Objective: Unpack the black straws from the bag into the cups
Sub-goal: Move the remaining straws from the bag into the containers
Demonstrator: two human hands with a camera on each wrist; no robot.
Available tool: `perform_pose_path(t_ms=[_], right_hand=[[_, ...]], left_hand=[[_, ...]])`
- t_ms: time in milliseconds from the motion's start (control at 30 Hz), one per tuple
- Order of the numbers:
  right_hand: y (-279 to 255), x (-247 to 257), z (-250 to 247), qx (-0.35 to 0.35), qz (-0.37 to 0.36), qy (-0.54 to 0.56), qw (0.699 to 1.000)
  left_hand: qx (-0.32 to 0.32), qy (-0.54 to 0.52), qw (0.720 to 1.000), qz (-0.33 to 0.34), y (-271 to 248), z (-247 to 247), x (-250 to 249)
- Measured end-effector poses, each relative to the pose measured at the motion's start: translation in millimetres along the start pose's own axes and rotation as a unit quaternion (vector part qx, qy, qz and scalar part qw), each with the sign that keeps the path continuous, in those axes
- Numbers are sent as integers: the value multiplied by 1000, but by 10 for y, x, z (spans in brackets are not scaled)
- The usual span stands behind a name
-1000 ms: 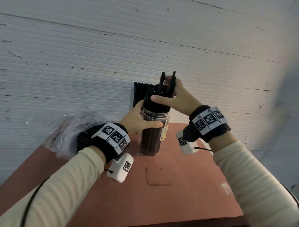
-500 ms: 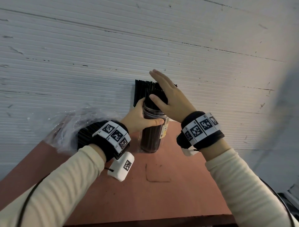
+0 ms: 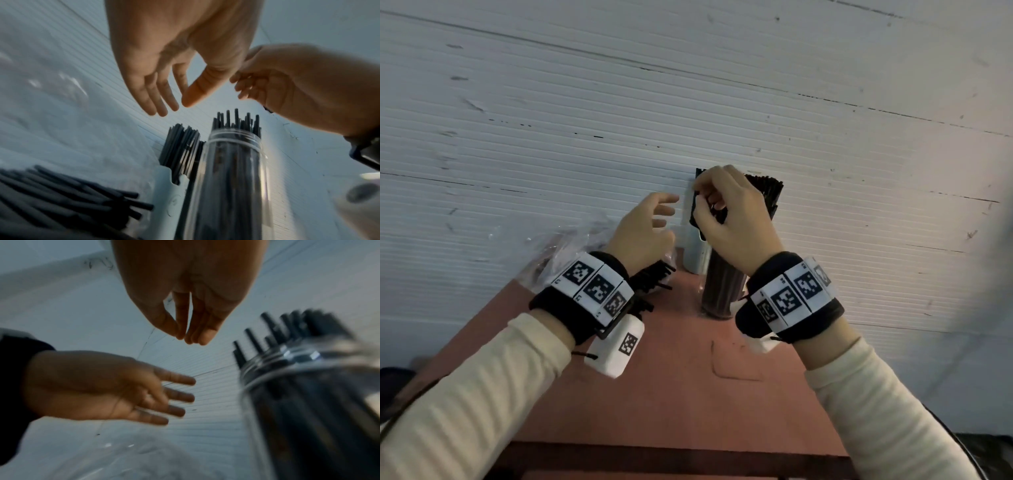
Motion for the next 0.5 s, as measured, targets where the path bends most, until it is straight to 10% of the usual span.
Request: perform_pose_path(t_ms=[233, 500], right_hand=[[-459, -171, 1145, 301, 230, 26, 925], [-713, -148, 1943, 537, 169, -5, 827]], left_hand=[[-130, 146, 980, 40, -275, -848, 47], [51, 253, 965, -53, -200, -861, 591]])
Point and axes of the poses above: each hand's wrist, its own y-axis towards the middle knuckle, its own z-axis out of the palm, x = y × z, the point moved 9 cm from there along y, towards the middle knuckle, and after that the axes turned 11 degrees about -z, right-handed, at the moved point
